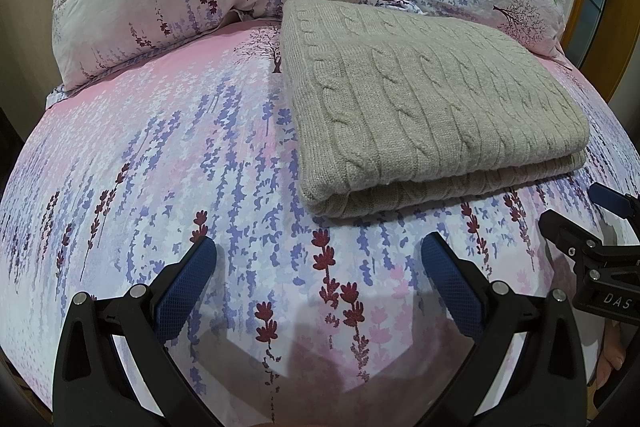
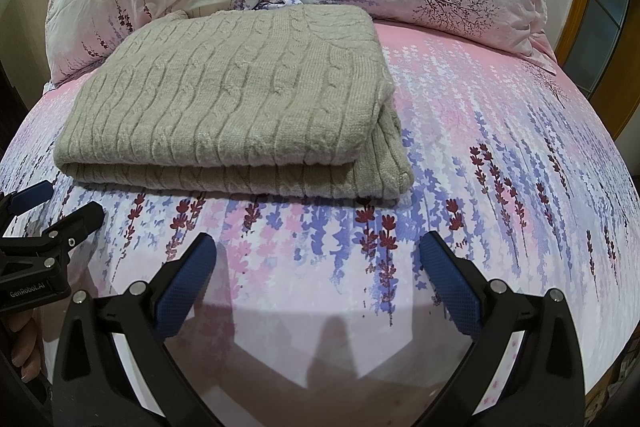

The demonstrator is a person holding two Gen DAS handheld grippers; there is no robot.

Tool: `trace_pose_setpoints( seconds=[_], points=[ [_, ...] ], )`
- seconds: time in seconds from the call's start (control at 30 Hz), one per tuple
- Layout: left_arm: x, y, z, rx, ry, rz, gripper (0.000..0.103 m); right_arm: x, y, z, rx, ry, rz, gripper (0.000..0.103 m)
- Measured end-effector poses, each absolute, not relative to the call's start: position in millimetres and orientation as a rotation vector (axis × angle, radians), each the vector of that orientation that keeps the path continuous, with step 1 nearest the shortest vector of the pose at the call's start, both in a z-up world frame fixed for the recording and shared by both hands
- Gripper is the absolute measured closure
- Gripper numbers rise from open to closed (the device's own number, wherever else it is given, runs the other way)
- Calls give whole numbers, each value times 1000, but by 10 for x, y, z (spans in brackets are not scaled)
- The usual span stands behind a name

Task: Fold small clothes

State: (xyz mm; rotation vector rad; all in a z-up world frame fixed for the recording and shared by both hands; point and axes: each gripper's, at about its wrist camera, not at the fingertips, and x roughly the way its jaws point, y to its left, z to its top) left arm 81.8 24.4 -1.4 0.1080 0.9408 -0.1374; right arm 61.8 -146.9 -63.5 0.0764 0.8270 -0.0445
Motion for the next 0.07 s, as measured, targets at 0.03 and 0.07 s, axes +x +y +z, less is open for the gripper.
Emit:
trace_pose_setpoints(
  seconds=[0.03, 0.07],
  points=[
    [817, 245, -15, 108, 941, -137, 1, 614, -1464, -635, 76, 827, -44, 2],
    [817, 244, -15, 108, 941, -137, 1, 618, -1469, -635, 76, 827, -45, 2]
  ],
)
